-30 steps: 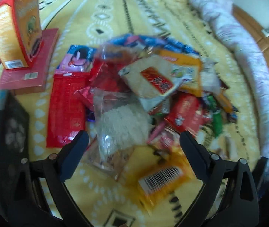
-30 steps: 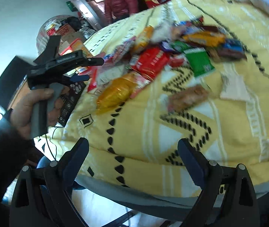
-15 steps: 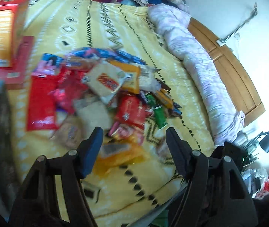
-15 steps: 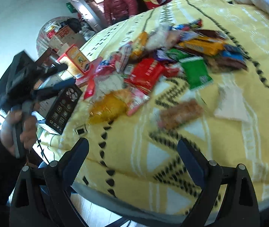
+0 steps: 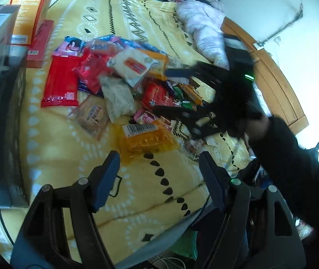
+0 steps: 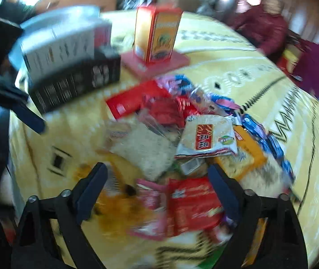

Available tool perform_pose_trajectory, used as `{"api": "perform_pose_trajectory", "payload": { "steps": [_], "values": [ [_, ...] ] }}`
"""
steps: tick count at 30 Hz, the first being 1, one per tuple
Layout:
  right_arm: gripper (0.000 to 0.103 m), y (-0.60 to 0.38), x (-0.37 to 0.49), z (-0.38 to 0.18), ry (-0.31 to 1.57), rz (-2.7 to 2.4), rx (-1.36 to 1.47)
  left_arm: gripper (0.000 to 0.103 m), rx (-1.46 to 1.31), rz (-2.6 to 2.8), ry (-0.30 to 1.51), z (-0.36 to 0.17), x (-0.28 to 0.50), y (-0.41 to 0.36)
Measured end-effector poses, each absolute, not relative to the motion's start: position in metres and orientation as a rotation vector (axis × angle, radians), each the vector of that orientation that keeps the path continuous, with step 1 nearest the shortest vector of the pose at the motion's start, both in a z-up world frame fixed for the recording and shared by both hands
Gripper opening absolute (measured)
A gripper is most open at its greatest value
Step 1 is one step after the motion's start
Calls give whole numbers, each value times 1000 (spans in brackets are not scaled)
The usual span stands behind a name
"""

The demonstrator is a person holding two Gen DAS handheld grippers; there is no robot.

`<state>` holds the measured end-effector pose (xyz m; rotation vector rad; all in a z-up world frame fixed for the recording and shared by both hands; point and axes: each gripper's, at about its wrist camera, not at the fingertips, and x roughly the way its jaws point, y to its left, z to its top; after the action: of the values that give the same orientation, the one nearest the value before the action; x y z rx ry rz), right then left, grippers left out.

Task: Organize snacks
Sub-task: 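Grasp clear bag of white granular snack with the right tool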

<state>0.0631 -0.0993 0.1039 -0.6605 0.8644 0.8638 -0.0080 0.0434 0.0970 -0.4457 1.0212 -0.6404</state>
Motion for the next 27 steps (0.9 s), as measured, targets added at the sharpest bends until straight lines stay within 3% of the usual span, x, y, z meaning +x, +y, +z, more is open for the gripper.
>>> {"api": "perform_pose_trajectory", "payload": {
  "steps": [12, 15, 17, 18, 27],
  "values": [
    [90, -47, 88, 44, 893, 1061, -961, 76, -427, -729, 1069, 80, -9, 26],
    [75, -49, 101, 34, 949, 1049, -850, 76, -420, -723, 1066, 81, -12, 26],
    [58, -56, 101, 40, 956, 1032, -762, 76, -419, -719, 1060, 82, -13, 26],
    [43, -61, 102, 45, 973, 1030, -694, 76, -417, -713, 1058, 82, -13, 25],
    [38, -155, 51, 139, 823, 865, -186, 76, -306, -649, 1061, 65, 0, 0]
  ]
}}
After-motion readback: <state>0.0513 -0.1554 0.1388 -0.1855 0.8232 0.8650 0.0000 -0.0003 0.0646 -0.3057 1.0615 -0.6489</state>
